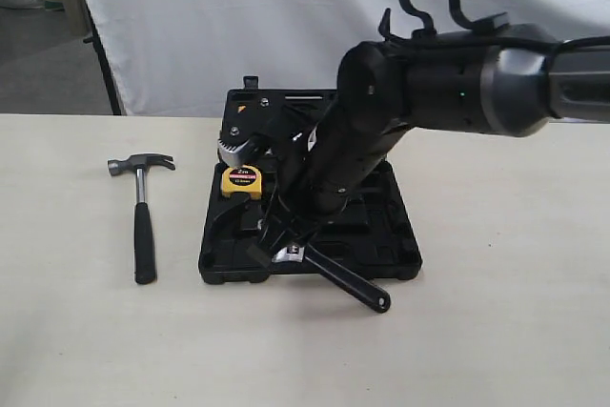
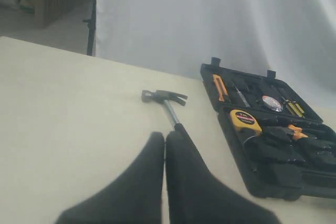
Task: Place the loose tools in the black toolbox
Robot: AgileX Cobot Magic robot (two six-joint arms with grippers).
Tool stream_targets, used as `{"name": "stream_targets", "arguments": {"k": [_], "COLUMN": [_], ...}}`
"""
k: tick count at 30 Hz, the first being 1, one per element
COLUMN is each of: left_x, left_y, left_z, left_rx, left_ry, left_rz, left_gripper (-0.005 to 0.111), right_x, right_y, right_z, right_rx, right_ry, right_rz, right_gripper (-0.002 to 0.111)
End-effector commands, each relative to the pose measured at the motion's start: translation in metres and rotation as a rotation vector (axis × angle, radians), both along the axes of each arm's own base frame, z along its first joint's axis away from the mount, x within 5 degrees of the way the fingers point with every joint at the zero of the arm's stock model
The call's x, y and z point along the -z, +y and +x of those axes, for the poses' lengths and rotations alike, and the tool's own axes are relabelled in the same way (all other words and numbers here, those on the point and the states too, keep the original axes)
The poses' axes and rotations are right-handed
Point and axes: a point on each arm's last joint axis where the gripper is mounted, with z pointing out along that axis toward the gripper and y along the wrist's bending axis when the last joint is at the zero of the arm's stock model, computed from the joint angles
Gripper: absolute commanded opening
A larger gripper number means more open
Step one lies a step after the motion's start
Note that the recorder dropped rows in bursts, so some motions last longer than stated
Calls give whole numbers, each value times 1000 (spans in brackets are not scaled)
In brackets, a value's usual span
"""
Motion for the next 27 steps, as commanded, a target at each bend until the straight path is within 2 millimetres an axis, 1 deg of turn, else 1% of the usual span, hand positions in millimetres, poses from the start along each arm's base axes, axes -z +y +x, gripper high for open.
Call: {"name": "stream_targets", "arguments": {"k": [1, 5, 10, 15, 19, 22, 25, 26, 27], "left_x": [-2, -2, -2, -2, -2, -2, -2, -2, -2], "left_y": [1, 1, 1, 1, 1, 1, 1, 1, 1], "left_z": [-1, -1, -1, -1, -1, -1, -1, -1, -1], "left_rx": [-26, -26, -26, -26, -26, -26, -26, -26, -26], "left_ry": [-13, -13, -13, -13, -13, -13, -13, -13, -13], "left_rz": [2, 2, 2, 2, 2, 2, 2, 2, 2], "left_gripper": [1, 1, 1, 1, 1, 1, 1, 1, 1], "right_x": [4, 14, 34, 55, 61, 57, 28, 18, 14], "right_y": [9, 20, 30, 41, 44, 44, 42, 40, 40], "right_z": [15, 28, 46, 60, 69, 69, 67, 66, 64], "right_rx": [5, 12, 48, 37, 11, 44, 161, 198, 225], "right_ry": [3, -11, -28, -54, -110, -106, -104, -104, -109], "right_rz": [-34, -44, -95, -115, -156, -138, -55, -39, -39], "right_gripper": [0, 0, 0, 0, 0, 0, 0, 3, 10]}}
